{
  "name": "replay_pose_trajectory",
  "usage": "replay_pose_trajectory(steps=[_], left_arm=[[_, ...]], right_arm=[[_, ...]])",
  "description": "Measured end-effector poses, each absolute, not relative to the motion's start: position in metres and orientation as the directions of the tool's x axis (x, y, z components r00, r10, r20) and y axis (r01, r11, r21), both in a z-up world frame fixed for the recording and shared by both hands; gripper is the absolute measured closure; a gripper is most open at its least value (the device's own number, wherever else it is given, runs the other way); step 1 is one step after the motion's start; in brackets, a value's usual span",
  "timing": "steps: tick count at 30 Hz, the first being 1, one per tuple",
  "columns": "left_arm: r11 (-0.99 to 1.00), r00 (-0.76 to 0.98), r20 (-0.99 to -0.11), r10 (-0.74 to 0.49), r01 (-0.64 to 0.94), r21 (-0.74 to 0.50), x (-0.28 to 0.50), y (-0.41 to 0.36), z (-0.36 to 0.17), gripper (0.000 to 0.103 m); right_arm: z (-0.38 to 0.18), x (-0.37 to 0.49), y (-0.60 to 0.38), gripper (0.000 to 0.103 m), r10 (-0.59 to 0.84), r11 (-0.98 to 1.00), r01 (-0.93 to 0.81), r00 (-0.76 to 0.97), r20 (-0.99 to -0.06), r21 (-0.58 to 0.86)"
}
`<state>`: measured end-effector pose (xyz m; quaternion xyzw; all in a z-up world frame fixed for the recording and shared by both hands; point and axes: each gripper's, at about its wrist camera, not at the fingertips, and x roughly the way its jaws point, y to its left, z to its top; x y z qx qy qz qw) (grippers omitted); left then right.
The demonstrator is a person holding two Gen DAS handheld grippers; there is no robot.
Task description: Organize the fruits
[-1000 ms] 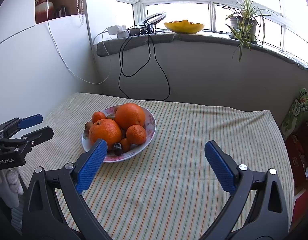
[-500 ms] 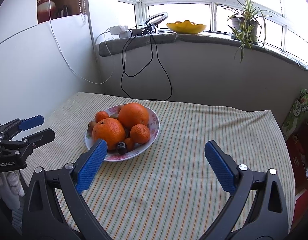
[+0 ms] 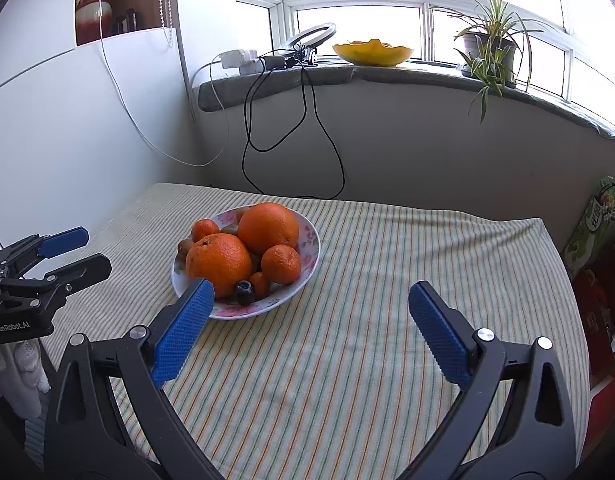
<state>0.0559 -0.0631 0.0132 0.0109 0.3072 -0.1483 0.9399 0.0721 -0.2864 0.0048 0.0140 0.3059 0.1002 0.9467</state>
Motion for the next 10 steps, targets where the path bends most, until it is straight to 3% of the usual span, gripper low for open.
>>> replay_pose_trajectory(steps=[10], left_arm=[[0.958, 0.779, -0.569, -0.264, 0.279, -0.062, 0.0563, -0.0609, 0.0107, 0.023]], right_arm=[[0.0042, 0.0713, -0.2866, 0.003, 0.192, 0.981, -0.175, 0.792, -0.580, 0.086]])
